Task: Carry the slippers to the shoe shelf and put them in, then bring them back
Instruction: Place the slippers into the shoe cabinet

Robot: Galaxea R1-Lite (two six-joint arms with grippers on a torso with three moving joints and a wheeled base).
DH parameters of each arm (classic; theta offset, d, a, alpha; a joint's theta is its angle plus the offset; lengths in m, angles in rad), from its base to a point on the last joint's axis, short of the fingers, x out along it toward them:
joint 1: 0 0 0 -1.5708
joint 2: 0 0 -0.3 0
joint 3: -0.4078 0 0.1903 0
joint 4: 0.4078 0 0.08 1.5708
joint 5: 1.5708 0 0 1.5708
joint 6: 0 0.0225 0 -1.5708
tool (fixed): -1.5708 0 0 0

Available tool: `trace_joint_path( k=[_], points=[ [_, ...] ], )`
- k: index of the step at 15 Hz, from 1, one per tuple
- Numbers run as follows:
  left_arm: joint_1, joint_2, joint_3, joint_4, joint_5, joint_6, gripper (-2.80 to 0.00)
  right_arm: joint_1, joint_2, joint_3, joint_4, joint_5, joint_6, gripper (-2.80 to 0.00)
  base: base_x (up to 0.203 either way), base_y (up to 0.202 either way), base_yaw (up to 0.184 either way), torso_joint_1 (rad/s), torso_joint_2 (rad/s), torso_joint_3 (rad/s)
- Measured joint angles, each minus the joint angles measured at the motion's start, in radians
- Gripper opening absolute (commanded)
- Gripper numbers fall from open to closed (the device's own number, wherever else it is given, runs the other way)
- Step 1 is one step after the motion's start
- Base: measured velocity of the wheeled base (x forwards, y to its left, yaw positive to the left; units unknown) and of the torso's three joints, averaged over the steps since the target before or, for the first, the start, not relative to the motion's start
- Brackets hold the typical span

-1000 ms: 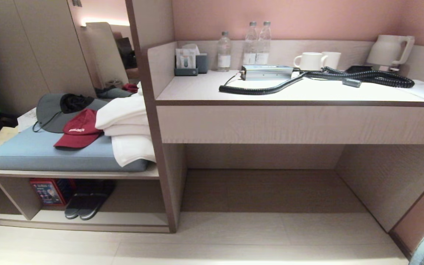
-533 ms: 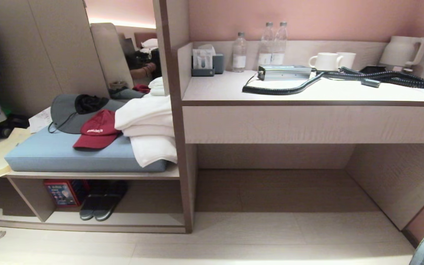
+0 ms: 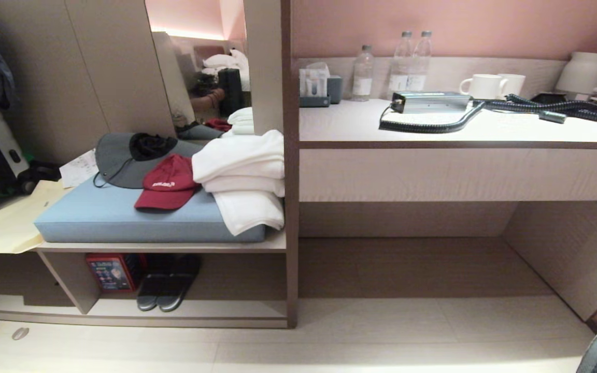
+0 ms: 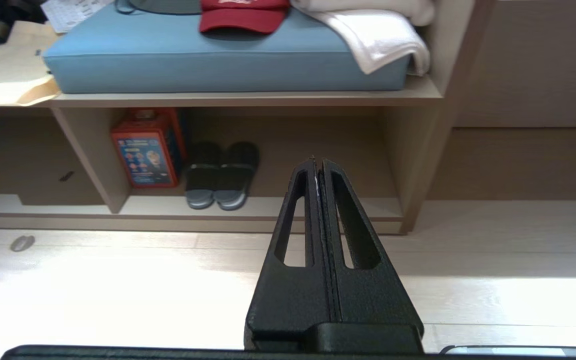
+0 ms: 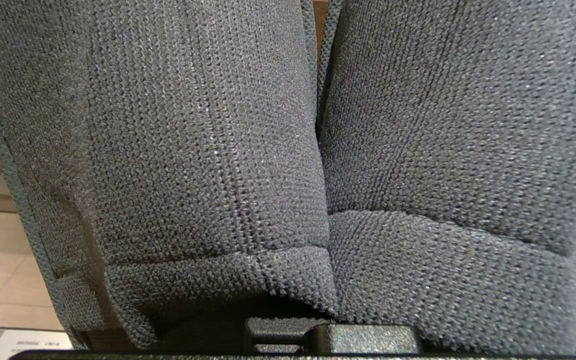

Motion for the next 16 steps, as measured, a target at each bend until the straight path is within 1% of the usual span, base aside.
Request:
trace_joint_path(
  k=[16],
  points=[
    [0.0,0.0,0.0,0.0,0.0,-0.002,-2.8,0.0,0.0,0.0,0.0,-0.001,0.0,-2.8,0.0,0.196,-0.002,0.001,0.0,0.003]
  ],
)
